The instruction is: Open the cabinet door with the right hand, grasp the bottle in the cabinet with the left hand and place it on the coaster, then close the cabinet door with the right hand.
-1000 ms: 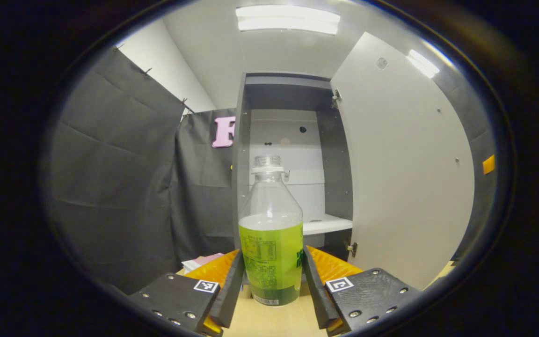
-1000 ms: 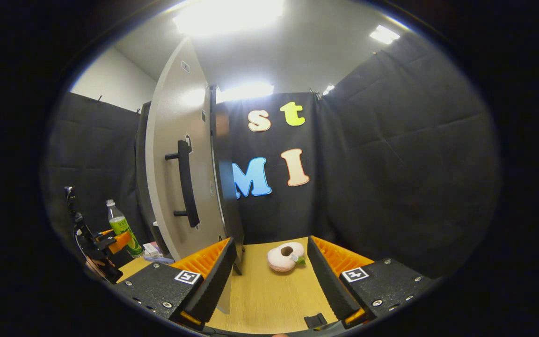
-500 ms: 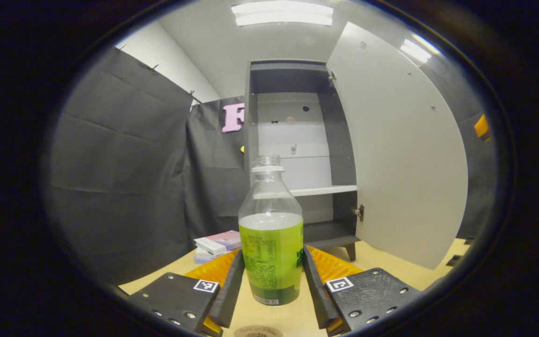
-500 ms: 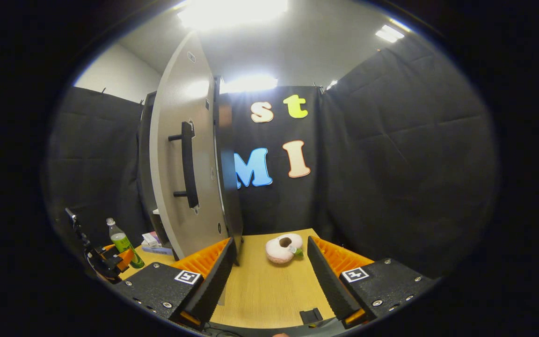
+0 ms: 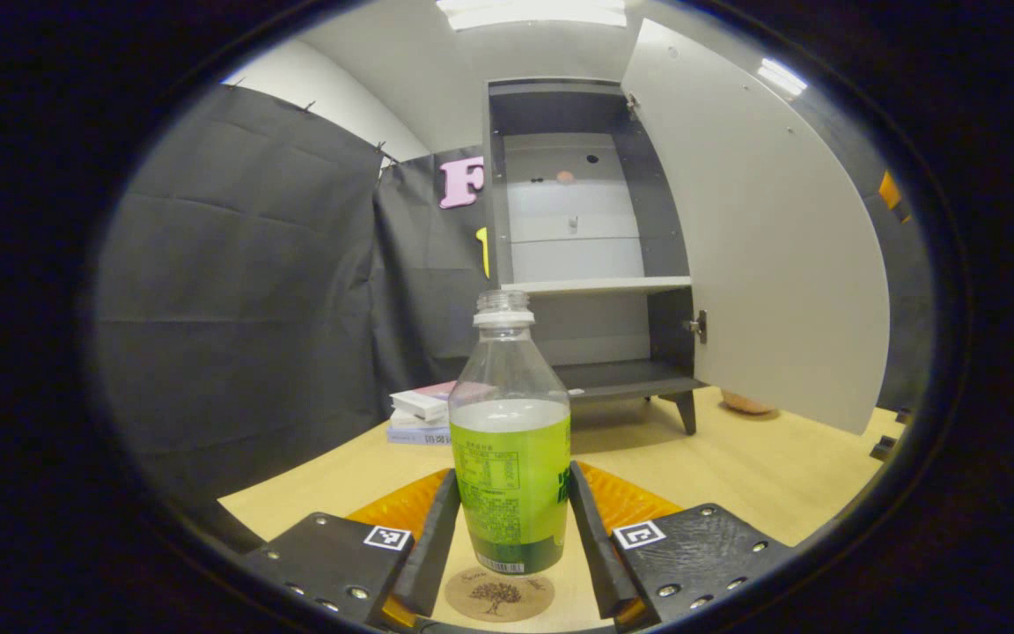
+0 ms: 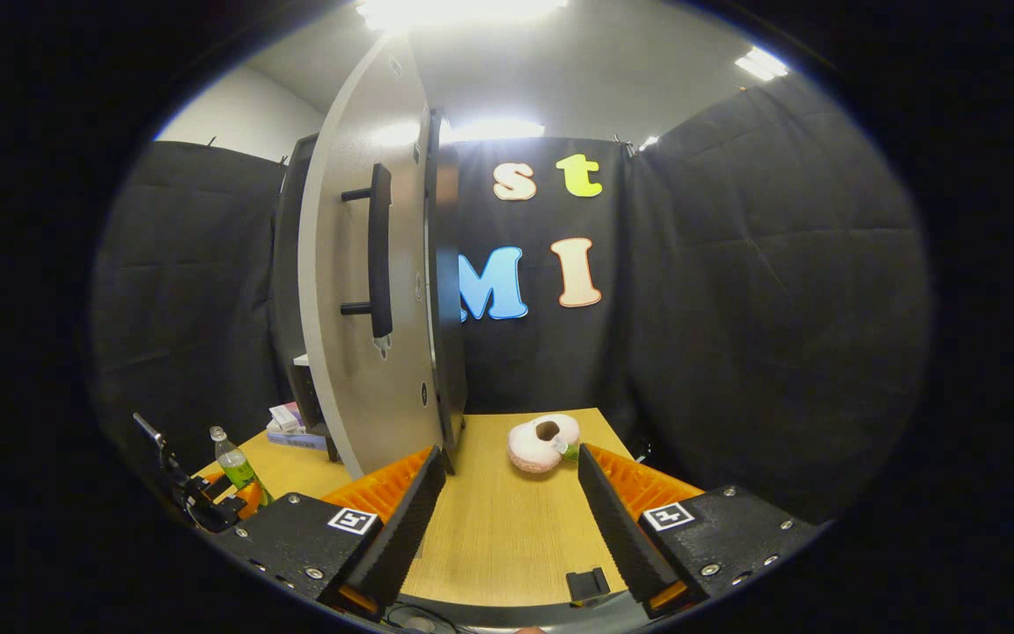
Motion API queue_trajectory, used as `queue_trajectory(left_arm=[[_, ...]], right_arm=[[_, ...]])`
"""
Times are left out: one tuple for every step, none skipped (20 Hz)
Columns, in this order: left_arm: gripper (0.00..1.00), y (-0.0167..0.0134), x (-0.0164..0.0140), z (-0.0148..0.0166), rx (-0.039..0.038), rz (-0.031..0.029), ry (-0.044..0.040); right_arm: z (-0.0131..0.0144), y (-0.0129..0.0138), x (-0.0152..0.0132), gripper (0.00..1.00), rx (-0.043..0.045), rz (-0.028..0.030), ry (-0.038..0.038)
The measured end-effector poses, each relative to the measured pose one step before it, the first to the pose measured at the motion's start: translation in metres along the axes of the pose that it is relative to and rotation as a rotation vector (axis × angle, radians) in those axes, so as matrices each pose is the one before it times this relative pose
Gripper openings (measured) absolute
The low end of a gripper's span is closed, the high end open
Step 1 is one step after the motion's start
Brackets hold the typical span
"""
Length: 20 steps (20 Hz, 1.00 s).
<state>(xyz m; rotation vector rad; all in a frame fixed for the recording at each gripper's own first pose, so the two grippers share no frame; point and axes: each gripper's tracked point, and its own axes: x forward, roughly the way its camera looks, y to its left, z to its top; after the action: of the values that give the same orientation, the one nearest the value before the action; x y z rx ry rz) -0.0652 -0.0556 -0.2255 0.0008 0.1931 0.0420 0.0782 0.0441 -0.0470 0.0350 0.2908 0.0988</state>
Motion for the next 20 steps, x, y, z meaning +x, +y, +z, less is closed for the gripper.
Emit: queue_trajectory(left_arm=[[0.68,0.00224,-0.00199,-0.00807,0.00111,0.00827,0.00959],[0.68,0.00388,-0.00041,-0.00747,0.00261,0.00904,0.01018],[0.68,0.00141,-0.00186,-0.00491,0.00226,0.00506,0.00134],[0.68,0.00281,-0.00016,-0.00320,0.00233,0.00622,-0.00170],[0.68,0.00363,0.00005,-0.00416,-0.00115,0.00771,-0.00116],[0.68,0.00333,0.00082,-0.00247,-0.00172,0.01018,-0.00330],[0.68,0.00238,0.00089,-0.00289,-0.00036,0.01028,-0.00076],[0.68,0.00376,0.00235,-0.00299,-0.00179,0.01414,-0.00464],[0.68,0.00063,0.00108,-0.00447,-0.00213,0.00664,0.00134],[0.68,0.00145,0.00086,-0.00188,0.01136,0.01129,-0.00171],[0.68,0.00349,0.00199,-0.00293,0.01997,0.01337,-0.00258],[0.68,0.00142,0.00005,-0.00427,0.01489,0.00709,0.00924],[0.68,-0.00030,0.00036,-0.00723,0.00018,0.00132,0.01112],[0.68,-0.00211,-0.00166,-0.00512,-0.01097,-0.00035,0.01478],[0.68,0.00164,-0.00109,0.00154,-0.00361,0.00466,-0.00635],[0.69,0.00013,0.00176,0.00076,-0.00419,0.00071,-0.00203],[0.72,0.00000,-0.00297,-0.00236,-0.00888,0.00449,0.00877],[0.69,0.00077,0.00015,0.00009,-0.01070,0.00617,0.00196],[0.69,-0.00119,0.00014,-0.00162,-0.01344,-0.00239,0.01126],[0.67,0.00000,0.00021,-0.00313,-0.01075,0.00078,0.02132]], right_arm=[[0.00006,0.00177,-0.00049,0.94,-0.00331,0.00311,0.00291],[-0.00091,0.00192,0.00099,0.94,-0.00469,0.00351,0.00355],[-0.00008,0.00190,-0.00088,0.94,-0.00752,0.00064,-0.00004],[0.00101,0.00105,0.00122,0.94,-0.01005,0.00049,-0.00176],[0.00020,0.00097,-0.00020,0.94,-0.01141,0.00052,0.00023],[-0.00052,0.00060,0.00016,0.94,-0.01024,-0.00073,-0.00158],[0.00031,0.00072,-0.00019,0.94,-0.00625,0.00023,-0.00002],[-0.00024,0.00046,-0.00023,0.94,-0.00253,-0.00081,-0.00101],[0.00022,-0.00004,-0.00024,0.94,0.00113,-0.00243,-0.00224],[-0.00035,0.00064,0.00176,0.94,0.00336,0.00152,0.00180],[0.00027,0.00065,0.00006,0.94,0.00398,0.00235,0.00015],[0.00148,0.00117,0.00118,0.94,0.00174,0.00276,-0.00214],[0.00061,0.00012,-0.00011,0.94,-0.00151,0.00115,-0.00224],[0.00020,-0.00004,-0.00014,0.94,-0.00290,0.00077,-0.00021],[-0.00032,-0.00031,-0.00108,0.94,-0.00198,0.00086,0.00128],[-0.00135,0.00055,0.00182,0.94,-0.00187,0.00257,0.00549],[-0.00079,0.00068,0.00052,0.94,-0.00240,0.00222,0.00652],[0.00069,0.00013,0.00021,0.94,-0.00252,0.00214,0.00160],[0.00248,0.00020,-0.00073,0.94,-0.00215,0.00163,-0.00425],[0.00236,0.00055,0.00100,0.94,-0.00169,0.00295,-0.00642]])
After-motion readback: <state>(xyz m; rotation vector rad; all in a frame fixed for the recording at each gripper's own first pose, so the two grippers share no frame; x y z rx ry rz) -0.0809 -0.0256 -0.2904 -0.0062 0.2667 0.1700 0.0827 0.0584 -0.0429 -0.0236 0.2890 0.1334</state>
